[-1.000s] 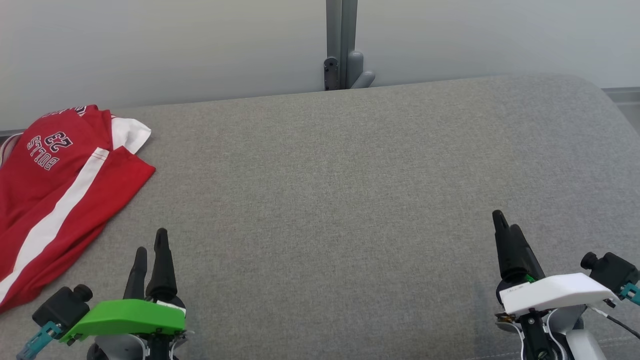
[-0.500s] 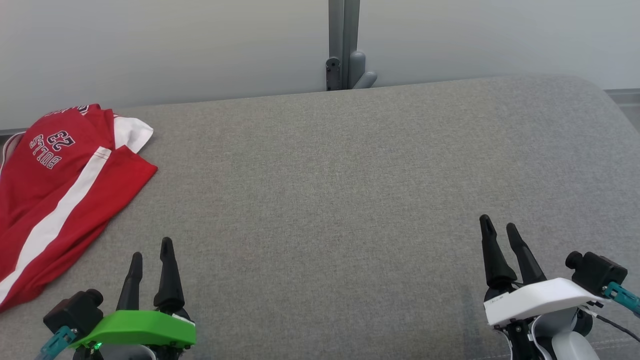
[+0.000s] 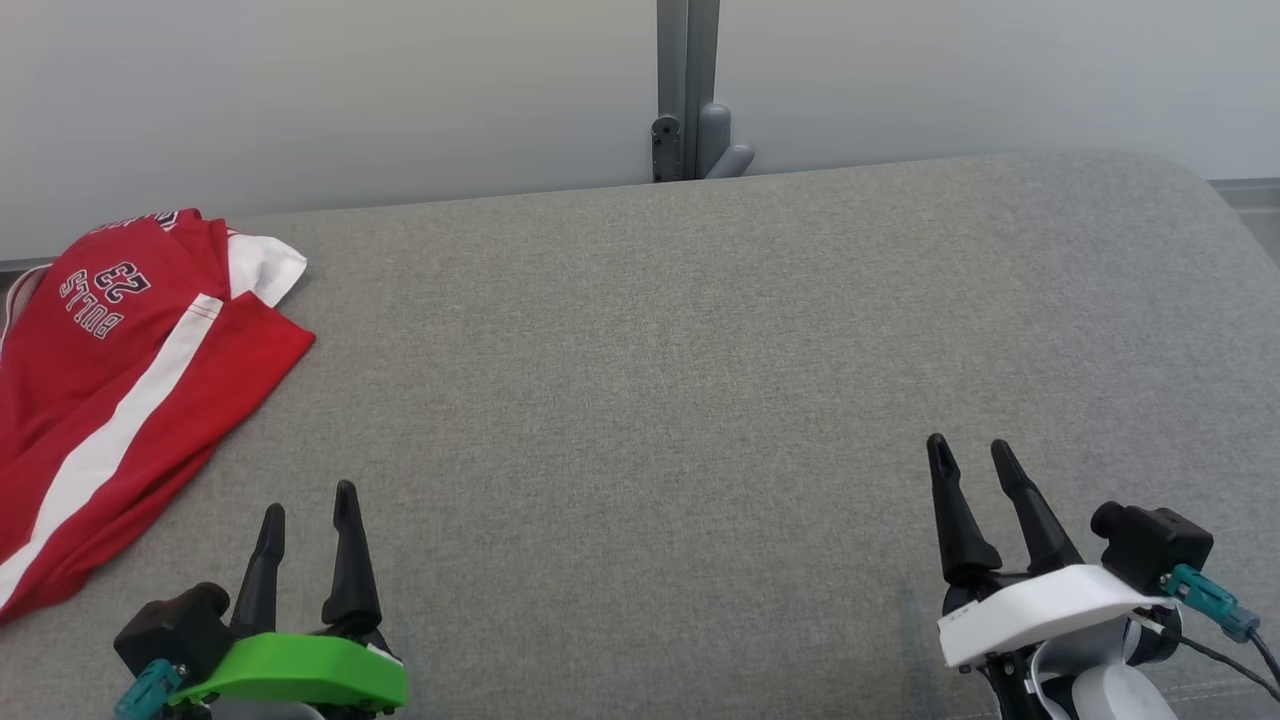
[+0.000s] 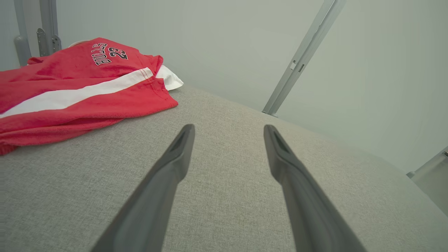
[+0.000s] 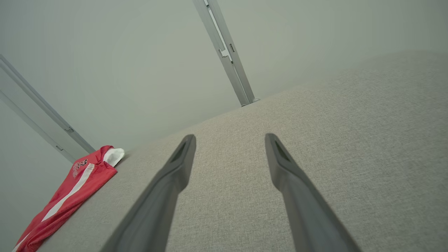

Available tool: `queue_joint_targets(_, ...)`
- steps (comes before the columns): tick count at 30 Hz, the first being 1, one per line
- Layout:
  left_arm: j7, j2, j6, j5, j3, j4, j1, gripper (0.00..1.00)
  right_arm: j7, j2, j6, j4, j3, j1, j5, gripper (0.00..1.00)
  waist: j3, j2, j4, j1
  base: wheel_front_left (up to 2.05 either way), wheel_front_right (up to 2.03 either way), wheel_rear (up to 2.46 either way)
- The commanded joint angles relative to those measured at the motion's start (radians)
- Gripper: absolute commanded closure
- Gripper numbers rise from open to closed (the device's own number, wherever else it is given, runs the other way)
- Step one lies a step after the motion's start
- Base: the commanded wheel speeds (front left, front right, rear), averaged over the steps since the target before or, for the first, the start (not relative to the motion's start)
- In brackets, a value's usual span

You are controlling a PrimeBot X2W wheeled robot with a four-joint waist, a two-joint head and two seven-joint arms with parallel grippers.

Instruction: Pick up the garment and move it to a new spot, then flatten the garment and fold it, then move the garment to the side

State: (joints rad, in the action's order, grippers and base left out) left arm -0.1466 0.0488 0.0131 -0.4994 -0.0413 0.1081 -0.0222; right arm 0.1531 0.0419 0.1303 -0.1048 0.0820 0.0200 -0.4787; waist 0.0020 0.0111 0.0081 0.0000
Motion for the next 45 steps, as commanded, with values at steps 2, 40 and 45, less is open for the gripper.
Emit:
queue_joint_targets(2,-0.013,0.009,-0.004,0.041,-0.001,-0.015,-0.007,0.00,0.015,0.006,0.000,0.015,0.008,-0.003,0.046,0.00,-0.001,-0.0066,0.000,0.0000,0.00,0.00,0.00)
queue_joint_targets(40,-0.097,0.003,0.021,0.285,-0.007,-0.015,-0.070,0.00,0.091,0.010,0.001,0.036,0.057,-0.033,0.370,0.00,-0.020,-0.0099,0.006,0.0000,0.00,0.00,0.00)
queue_joint_targets(45,-0.106,0.003,0.020,0.311,-0.011,-0.017,-0.073,0.00,0.100,0.010,0.001,0.040,0.062,-0.034,0.405,0.00,-0.021,-0.0104,0.006,0.0000,0.00,0.00,0.00)
